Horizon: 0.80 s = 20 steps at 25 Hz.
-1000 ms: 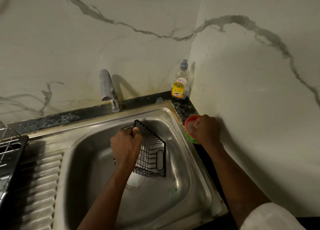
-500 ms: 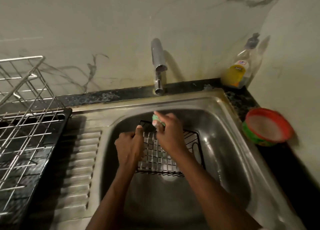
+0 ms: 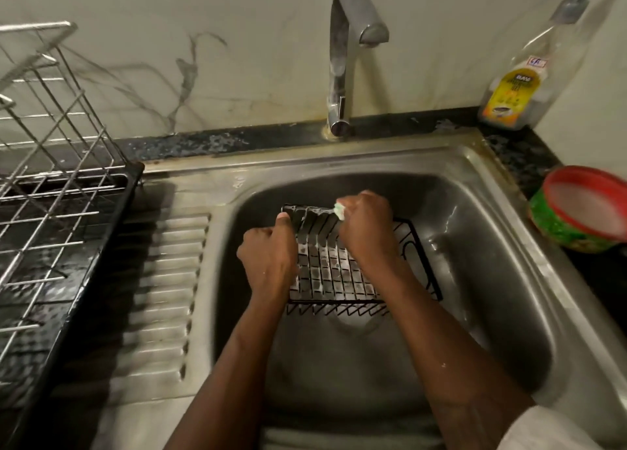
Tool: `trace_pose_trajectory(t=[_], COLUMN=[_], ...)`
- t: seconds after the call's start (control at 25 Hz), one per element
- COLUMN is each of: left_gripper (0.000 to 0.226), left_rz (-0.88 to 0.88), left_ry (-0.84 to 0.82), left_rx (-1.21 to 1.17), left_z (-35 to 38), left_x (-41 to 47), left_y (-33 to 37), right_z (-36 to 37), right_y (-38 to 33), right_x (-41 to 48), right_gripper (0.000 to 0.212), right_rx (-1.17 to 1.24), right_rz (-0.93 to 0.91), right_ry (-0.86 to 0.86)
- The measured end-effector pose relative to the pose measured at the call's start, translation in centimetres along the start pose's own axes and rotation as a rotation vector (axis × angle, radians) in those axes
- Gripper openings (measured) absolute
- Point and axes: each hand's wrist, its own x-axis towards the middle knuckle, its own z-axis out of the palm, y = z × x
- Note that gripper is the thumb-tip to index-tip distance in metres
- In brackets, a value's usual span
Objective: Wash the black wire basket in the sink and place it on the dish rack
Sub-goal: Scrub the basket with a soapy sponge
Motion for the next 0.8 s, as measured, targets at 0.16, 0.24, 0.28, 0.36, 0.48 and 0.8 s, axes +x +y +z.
trace_pose_trajectory(t=[0.16,0.24,0.28,0.36,0.48,0.8], left_gripper=[0.054,0.054,0.057,0.06,0.06,0.065], left_rz=[0.084,0.08,0.074,0.077,0.098,0.237], left_ry=[0.048,0.053,0.05,0.055,0.063,0.124], left_rx=[-0.019,-0.045,-0.044,-0.022,-0.003,0.169], left_z=[-0.7,-1.2,-1.5,-2.2,-2.8,-2.6], left_x=[-0.7,-0.9,-0.8,-0.7,-0.6,-1.5], left_y=[-0.1,0.1,0.2,0.4,0.5,0.9], right_z=[0.8,1.3,1.3,1.0,0.0,0.5], right_y=[-2.6,-4.4,-4.2,-1.5,4.5,-0.4], right_x=[-0.2,-0.3,-0.1,0.3,0.4,0.3], right_gripper=[0.039,0.039,0.039,0.035,0.021,0.03], right_rx=[0.083,0.133,0.146,0.134,-0.001,0.247], right_rz=[-0.09,-0.192,-0.193,-0.107,0.142,0.084], right_ry=[-0.027,-0.066,-0.068,-0.046,-0.034,0.017])
